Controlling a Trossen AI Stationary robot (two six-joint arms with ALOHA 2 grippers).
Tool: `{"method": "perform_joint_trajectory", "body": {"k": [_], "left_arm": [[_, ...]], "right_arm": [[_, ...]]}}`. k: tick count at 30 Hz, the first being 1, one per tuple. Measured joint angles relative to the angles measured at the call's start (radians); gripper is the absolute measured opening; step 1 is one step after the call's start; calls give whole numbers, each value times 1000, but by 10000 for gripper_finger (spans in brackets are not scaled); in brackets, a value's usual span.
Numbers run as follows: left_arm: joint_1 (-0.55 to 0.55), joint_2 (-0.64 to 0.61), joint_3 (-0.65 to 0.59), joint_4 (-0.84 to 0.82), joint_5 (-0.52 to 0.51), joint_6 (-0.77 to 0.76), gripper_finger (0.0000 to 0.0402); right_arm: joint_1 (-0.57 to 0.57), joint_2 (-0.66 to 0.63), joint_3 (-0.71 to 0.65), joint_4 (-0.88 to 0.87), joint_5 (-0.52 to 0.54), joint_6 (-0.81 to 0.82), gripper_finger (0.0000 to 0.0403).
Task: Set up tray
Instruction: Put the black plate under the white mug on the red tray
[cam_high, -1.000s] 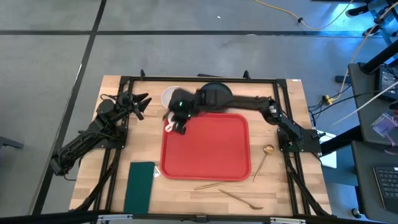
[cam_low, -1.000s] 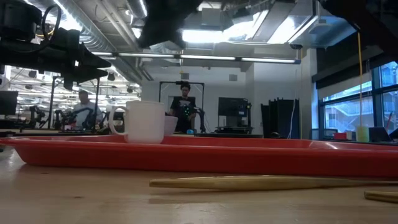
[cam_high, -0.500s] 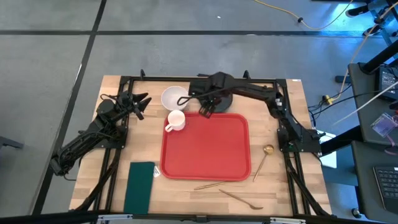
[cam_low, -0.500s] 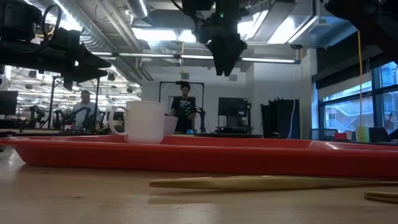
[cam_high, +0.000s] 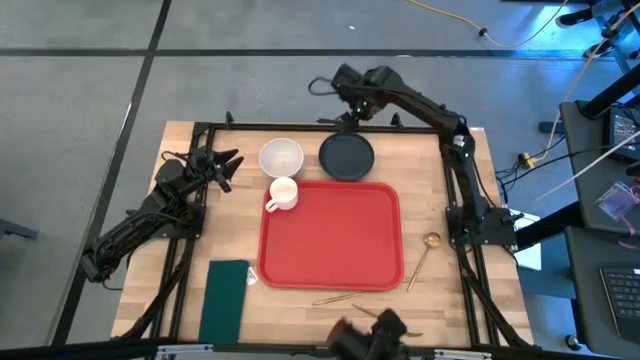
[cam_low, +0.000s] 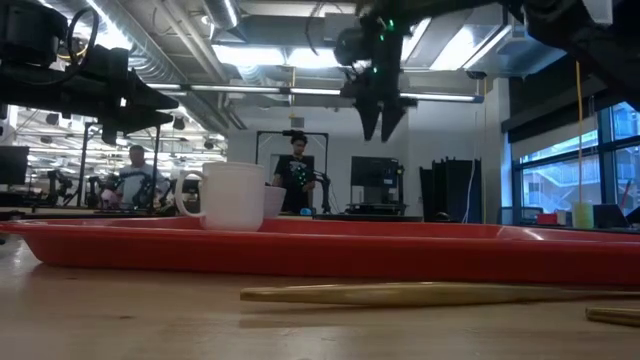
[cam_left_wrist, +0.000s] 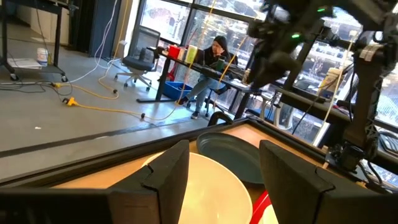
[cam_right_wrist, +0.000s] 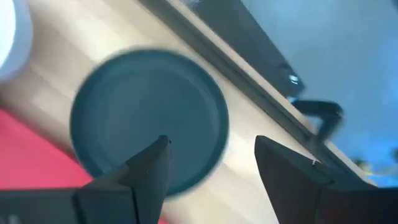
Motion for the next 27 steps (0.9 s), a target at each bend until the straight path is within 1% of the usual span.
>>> {"method": "perform_joint_trajectory", "body": {"k": [2,6,9,12,17,20,22,24,27], "left_arm": [[0,0,0,0,0,0,187],[0,0,0,-4,0,0,187],[1,0,0,-4,-8,0,187],[1,0,0,-5,-16,-13,187],[1,0,0,-5,-22,-23,187],[1,0,0,-5,-27,-23,187],[1,0,0,-4,-29,-23,187],[1,0,0,-5,-38,-24,187],[1,0,0,-5,-59,-24,187]], "right_arm": [[-41,1,-37,45,-66,-39,234],[-122,-8,-131,117,-160,-42,234],[-168,-44,-235,236,-254,-42,234],[-182,-81,-367,354,-276,-43,234],[-195,-159,-600,473,-344,-44,234],[-196,-192,-737,600,-344,-37,234],[-195,-206,-803,677,-344,-27,234],[-194,-211,-841,724,-309,-42,234],[-193,-210,-892,746,-226,-67,234]]}}
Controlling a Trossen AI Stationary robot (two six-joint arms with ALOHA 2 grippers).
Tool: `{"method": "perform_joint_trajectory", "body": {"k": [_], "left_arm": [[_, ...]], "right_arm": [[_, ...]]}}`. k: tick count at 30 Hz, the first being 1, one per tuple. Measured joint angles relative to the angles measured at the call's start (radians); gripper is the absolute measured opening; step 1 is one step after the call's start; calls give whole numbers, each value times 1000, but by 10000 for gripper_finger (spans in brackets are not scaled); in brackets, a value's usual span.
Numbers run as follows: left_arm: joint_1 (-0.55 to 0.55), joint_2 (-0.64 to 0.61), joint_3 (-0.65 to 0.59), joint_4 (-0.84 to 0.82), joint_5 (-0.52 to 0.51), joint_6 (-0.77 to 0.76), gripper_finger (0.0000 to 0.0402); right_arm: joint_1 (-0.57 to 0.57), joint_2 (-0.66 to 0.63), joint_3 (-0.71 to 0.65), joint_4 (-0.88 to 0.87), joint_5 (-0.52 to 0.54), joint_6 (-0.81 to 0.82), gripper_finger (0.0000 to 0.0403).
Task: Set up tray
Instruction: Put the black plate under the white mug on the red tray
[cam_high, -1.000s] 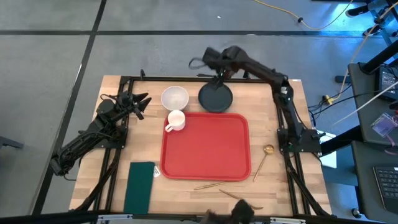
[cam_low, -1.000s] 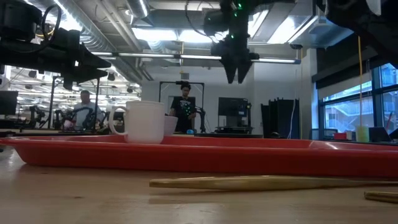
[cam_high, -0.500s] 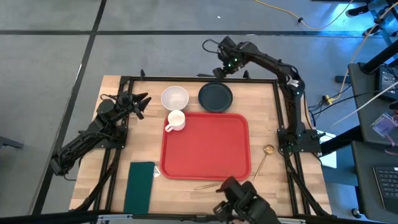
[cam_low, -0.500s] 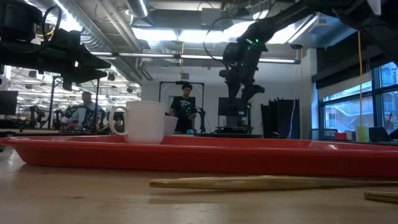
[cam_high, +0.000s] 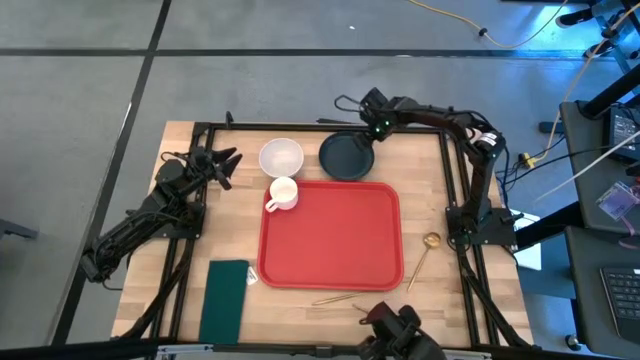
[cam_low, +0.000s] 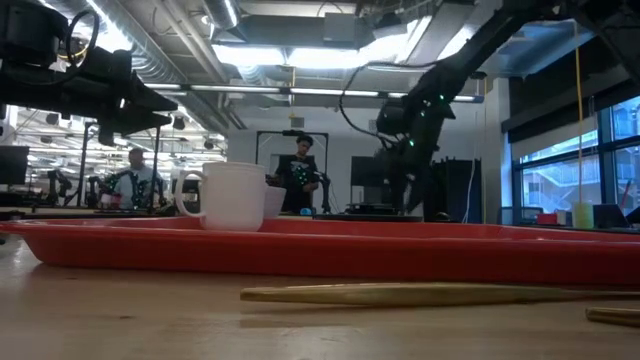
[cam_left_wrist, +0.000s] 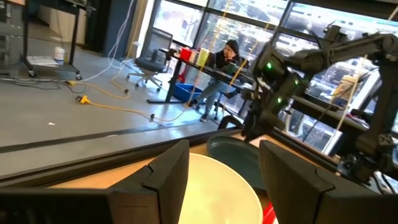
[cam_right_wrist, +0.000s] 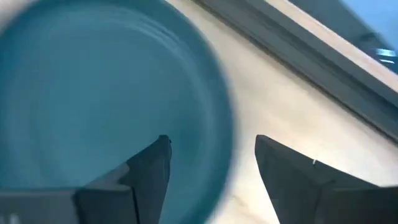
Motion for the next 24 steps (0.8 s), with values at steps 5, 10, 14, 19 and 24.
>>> {"method": "perform_joint_trajectory", "body": {"k": [5,10,14,19,24], "left_arm": [[0,0,0,0,-8,0,187],[0,0,0,0,-8,0,187],[0,0,0,0,-7,0,187],[0,0,0,0,-7,13,187],[0,0,0,0,-8,17,187]], "right_arm": [[10,1,-43,55,92,4,233],[3,1,-75,114,-15,66,207],[-9,1,-98,140,-50,79,171],[-22,1,-123,148,-51,80,117],[-24,1,-123,155,-54,104,22]]}}
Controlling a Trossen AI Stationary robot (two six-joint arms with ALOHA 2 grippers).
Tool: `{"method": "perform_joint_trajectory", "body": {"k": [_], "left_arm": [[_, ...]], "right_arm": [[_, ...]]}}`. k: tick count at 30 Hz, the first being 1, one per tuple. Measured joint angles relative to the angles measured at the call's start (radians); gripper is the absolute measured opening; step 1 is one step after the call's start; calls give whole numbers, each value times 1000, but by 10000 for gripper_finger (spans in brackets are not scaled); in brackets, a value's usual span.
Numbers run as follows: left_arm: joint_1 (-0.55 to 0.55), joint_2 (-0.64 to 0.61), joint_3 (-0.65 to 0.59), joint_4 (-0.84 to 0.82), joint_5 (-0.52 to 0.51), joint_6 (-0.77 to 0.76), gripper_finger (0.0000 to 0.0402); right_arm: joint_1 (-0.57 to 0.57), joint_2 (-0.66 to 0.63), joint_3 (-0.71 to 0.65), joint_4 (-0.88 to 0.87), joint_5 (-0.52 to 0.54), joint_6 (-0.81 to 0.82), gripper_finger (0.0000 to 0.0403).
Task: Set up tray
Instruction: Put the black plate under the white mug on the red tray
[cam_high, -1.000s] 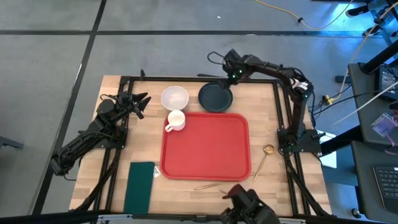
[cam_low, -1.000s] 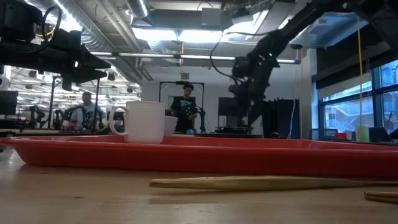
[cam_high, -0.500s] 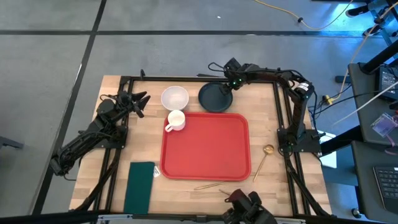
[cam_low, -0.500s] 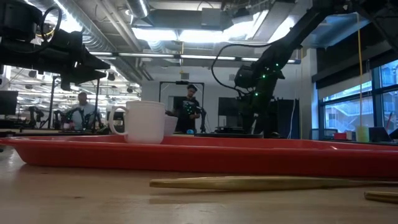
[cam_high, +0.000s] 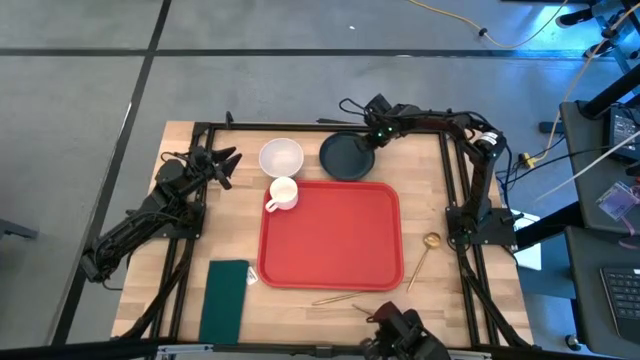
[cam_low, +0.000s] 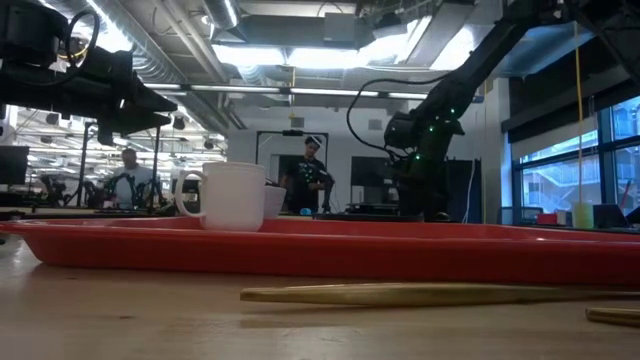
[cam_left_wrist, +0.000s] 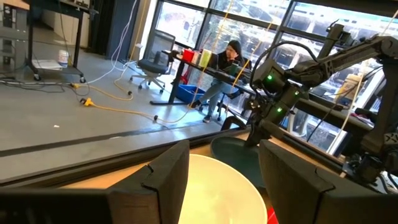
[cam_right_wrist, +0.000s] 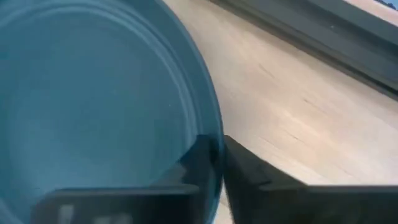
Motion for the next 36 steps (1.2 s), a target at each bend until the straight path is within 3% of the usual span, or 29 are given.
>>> {"method": "perform_joint_trajectory", "body": {"k": [5,11,16,21,25,29,36], "left_arm": [[0,0,0,1,0,7,187],[0,0,0,12,-1,8,187],[0,0,0,15,-3,10,187],[0,0,0,15,-3,10,187],[0,0,0,15,-2,10,187],[0,0,0,14,-2,10,187],[0,0,0,8,13,10,187]], "right_arm": [[-15,-2,2,41,-25,80,9],[-7,-94,83,1,-111,30,4],[114,-192,191,-311,-58,-80,2],[304,-279,207,-450,-52,-17,2],[467,-285,172,-410,-37,92,2],[596,-260,105,-250,-31,210,1],[724,-191,35,-101,50,371,1]]}}
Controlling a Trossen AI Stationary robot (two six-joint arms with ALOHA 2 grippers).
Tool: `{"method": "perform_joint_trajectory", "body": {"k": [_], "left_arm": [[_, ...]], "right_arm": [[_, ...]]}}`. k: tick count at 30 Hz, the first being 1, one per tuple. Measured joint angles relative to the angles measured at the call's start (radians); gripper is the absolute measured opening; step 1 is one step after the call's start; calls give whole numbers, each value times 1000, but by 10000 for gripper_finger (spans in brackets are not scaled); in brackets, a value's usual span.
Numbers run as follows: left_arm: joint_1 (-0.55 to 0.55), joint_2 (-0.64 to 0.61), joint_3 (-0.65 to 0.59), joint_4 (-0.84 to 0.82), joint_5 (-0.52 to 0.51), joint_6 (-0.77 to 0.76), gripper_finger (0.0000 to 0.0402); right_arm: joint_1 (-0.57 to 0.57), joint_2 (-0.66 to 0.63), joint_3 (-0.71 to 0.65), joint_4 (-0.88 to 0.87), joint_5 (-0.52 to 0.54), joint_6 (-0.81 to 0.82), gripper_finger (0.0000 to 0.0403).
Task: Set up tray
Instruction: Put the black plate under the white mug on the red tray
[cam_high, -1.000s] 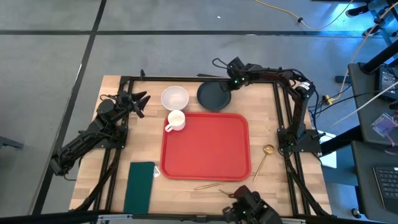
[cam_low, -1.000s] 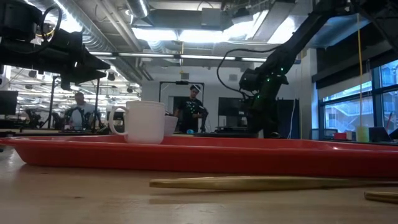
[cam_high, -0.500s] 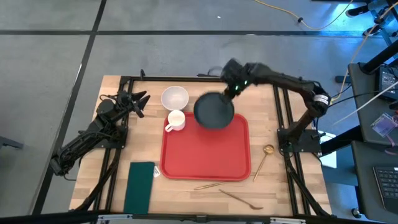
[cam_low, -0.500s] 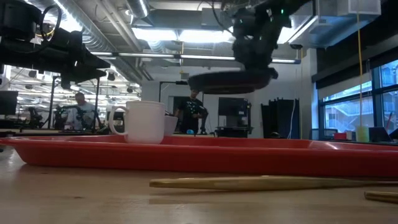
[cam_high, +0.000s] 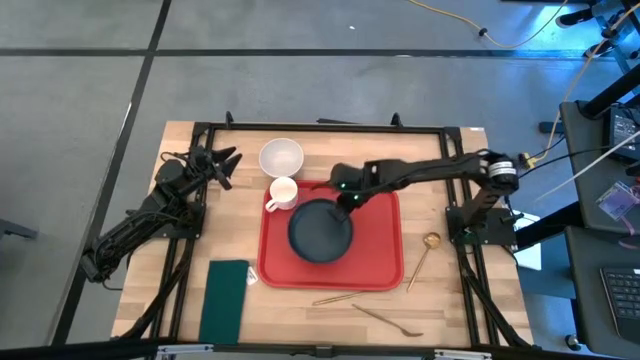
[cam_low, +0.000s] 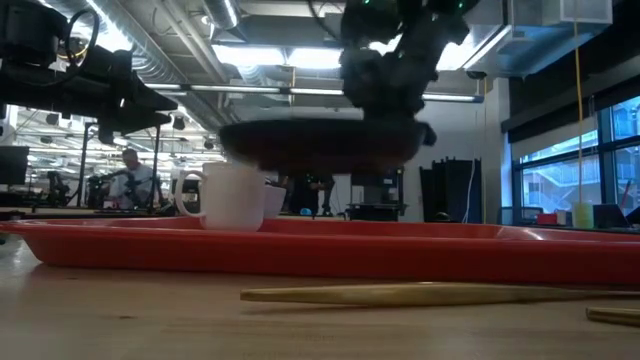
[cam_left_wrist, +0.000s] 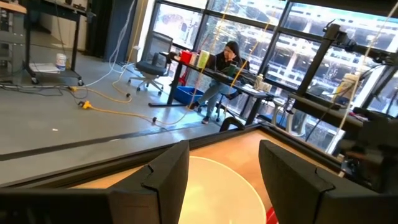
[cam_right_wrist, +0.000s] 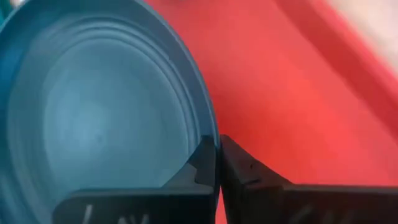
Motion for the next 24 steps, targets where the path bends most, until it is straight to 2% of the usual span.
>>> {"method": "perform_joint_trajectory", "body": {"k": [6,14,24], "left_arm": [[0,0,0,-1,55,0,187],[0,0,0,-1,67,0,187],[0,0,0,-1,66,0,187]], "right_arm": [[27,97,-15,164,-2,76,0],[57,183,-16,175,-9,75,0],[57,201,-16,206,10,67,7]]}}
